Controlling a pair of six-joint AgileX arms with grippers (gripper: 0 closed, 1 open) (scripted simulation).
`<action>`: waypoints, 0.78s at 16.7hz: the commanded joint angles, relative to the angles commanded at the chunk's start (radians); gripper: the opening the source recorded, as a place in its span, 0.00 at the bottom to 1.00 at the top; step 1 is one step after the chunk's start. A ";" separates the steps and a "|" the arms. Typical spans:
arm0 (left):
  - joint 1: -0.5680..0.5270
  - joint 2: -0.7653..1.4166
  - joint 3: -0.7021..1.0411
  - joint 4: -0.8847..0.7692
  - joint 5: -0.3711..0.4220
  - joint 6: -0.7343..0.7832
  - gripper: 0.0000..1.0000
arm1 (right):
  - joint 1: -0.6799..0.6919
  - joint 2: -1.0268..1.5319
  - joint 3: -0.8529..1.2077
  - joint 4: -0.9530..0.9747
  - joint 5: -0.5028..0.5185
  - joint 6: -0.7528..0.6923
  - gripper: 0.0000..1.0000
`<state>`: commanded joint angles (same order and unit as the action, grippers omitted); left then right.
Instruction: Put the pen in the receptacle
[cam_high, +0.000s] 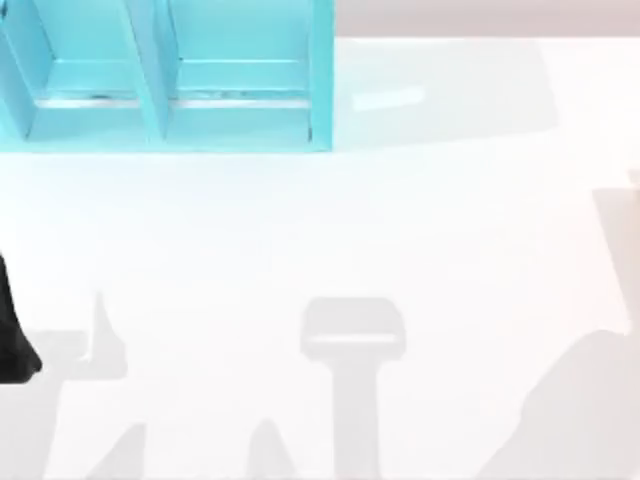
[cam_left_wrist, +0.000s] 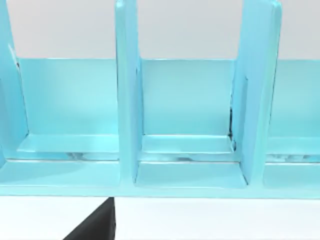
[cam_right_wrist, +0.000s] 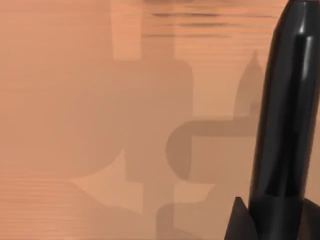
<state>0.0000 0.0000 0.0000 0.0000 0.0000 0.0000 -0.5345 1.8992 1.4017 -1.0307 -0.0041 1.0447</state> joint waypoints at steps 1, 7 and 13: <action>0.000 0.000 0.000 0.000 0.000 0.000 1.00 | -0.007 -0.001 -0.004 0.006 -0.003 -0.004 0.00; 0.000 0.000 0.000 0.000 0.000 0.000 1.00 | -0.007 -0.001 -0.004 0.006 -0.003 -0.004 0.23; 0.000 0.000 0.000 0.000 0.000 0.000 1.00 | -0.007 -0.001 -0.004 0.006 -0.003 -0.004 0.68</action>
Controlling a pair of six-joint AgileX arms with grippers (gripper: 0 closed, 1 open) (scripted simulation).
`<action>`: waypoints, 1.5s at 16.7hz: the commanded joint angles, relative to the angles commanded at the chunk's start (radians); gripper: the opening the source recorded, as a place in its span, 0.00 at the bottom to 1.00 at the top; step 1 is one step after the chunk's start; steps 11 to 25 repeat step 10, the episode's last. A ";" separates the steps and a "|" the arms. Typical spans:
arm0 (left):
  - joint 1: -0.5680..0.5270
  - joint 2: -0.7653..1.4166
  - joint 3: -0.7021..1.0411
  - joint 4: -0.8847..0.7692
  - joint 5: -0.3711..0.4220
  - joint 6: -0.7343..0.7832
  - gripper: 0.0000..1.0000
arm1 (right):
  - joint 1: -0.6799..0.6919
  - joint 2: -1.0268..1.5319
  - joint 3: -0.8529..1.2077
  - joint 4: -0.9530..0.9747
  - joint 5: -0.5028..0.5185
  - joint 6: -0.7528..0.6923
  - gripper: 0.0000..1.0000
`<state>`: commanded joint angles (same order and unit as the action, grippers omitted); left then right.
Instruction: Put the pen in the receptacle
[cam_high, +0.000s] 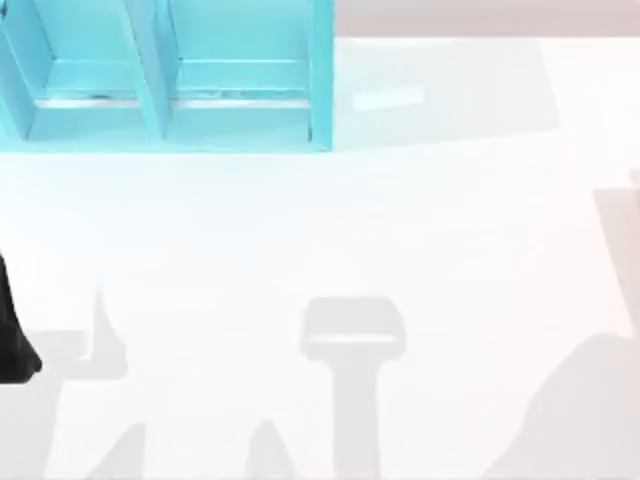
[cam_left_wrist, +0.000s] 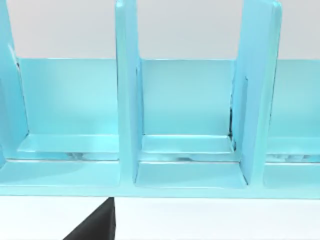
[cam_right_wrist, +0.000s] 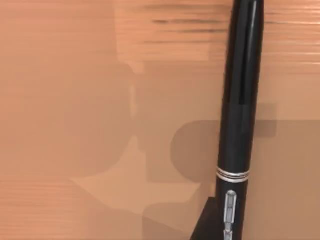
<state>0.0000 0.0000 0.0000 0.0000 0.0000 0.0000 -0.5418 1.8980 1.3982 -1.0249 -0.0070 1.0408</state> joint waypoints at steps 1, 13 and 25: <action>0.000 0.000 0.000 0.000 0.000 0.000 1.00 | 0.000 0.000 0.000 0.000 0.000 0.000 0.75; 0.000 0.000 0.000 0.000 0.000 0.000 1.00 | 0.000 0.000 0.000 0.000 0.000 0.000 1.00; 0.000 0.000 0.000 0.000 0.000 0.000 1.00 | 0.000 0.000 0.000 0.000 0.000 0.000 1.00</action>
